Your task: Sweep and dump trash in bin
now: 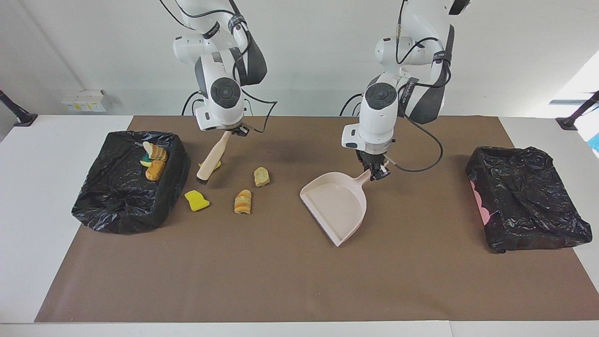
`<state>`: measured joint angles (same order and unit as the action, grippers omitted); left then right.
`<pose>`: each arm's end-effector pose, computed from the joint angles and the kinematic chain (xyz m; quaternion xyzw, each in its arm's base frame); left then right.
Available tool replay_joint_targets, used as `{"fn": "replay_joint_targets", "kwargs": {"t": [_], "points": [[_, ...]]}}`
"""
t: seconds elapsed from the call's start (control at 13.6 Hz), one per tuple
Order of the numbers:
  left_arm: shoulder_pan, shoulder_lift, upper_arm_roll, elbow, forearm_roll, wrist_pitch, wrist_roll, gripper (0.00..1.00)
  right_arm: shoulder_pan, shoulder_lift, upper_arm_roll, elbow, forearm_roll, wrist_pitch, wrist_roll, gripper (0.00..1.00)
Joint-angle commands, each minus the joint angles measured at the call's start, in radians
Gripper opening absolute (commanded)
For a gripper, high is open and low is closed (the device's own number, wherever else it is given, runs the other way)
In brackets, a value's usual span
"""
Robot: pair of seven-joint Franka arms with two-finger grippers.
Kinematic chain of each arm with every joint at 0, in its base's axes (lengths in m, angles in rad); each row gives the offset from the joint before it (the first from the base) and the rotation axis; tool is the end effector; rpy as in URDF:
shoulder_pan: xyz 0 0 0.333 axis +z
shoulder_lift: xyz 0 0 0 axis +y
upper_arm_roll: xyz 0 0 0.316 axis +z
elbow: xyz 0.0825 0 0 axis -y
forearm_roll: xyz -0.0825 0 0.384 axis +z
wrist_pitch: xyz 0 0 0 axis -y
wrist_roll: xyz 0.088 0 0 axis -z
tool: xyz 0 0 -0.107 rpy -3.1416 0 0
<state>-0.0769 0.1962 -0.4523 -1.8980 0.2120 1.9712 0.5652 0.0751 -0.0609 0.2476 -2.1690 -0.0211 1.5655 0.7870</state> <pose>0.5212 -0.2772 0.4006 -0.8277 0.5565 0.0507 0.0516 0.4325 0.1429 0.3899 0.9373 -0.2210 -0.2194 0.1564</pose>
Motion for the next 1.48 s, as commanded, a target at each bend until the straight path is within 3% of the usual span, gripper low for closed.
{"fn": "replay_joint_targets", "kwargs": {"t": [0.0,0.22,0.44,0.66,0.81,1.11,1.4], "points": [[-0.004,-0.061,-0.005,-0.085,0.000,0.046,0.101,0.00,-0.017,-0.152,0.010,-0.194,-0.017,0.053,-0.022,0.00],[-0.009,-0.081,-0.006,-0.151,0.000,0.106,0.104,0.00,-0.112,-0.276,0.012,-0.385,-0.026,0.172,-0.121,0.00],[-0.014,-0.124,-0.014,-0.219,0.000,0.126,0.117,0.00,-0.144,-0.281,0.013,-0.397,-0.026,0.197,-0.176,0.00],[-0.012,-0.139,-0.014,-0.250,0.000,0.159,0.177,0.00,-0.095,-0.261,0.018,-0.390,0.022,0.293,-0.190,0.00],[-0.018,-0.123,-0.019,-0.253,0.000,0.181,0.176,0.00,-0.025,-0.180,0.018,-0.353,0.033,0.364,-0.238,0.00],[-0.027,-0.112,-0.020,-0.260,0.000,0.218,0.174,0.00,0.049,0.021,0.022,-0.142,0.032,0.383,-0.256,0.00],[-0.026,-0.113,-0.020,-0.268,0.000,0.225,0.173,0.00,0.101,0.104,0.022,-0.023,0.113,0.384,-0.463,0.00]]}}
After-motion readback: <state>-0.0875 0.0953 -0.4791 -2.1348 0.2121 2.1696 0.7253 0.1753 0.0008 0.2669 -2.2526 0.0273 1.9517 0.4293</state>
